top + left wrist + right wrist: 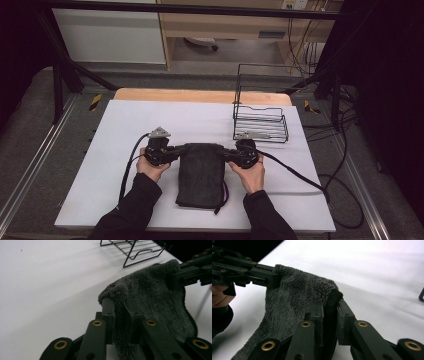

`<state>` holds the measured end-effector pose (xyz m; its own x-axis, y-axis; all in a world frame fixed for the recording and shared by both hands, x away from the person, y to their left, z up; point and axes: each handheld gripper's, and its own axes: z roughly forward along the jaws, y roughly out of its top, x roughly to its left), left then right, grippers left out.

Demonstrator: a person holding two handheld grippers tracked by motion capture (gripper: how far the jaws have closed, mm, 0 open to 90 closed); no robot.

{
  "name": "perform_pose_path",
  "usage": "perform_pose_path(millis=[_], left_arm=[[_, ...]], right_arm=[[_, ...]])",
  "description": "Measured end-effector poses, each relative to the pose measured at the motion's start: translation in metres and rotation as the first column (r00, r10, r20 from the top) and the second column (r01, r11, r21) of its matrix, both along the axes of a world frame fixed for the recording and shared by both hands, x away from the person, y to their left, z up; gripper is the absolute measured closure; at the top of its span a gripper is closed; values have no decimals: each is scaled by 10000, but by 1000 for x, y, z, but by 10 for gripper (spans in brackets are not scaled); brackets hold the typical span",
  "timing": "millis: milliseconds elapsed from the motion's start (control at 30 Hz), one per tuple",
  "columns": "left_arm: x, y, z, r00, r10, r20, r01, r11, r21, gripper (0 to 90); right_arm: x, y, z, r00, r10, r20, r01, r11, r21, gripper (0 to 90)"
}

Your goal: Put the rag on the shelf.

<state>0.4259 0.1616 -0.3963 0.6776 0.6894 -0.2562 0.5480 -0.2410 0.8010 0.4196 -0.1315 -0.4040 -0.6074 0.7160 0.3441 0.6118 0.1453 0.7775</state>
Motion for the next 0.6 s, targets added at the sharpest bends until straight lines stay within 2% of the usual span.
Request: perform_pose_path(millis=[133, 267, 433, 600], left_arm=[[-8, 4, 11, 9994, 52, 338, -43, 9996, -273, 798], [-16, 3, 22, 9971, 77, 751, -49, 9993, -369, 799], [-27, -1, 35, 9906, 49, 1364, 15, 9989, -471, 799], [-33, -4, 42, 9853, 96, 1707, -10, 9987, -502, 800]], right_arm=[[-7, 0, 9, 9987, 35, 507, -43, 9999, 154, 791], [-13, -1, 19, 9951, 60, 987, -87, 9996, 266, 794], [-22, -4, 30, 9864, -2, 1643, -30, 9998, 194, 796], [-28, -6, 37, 9796, -52, 2010, 21, 9999, 157, 797]])
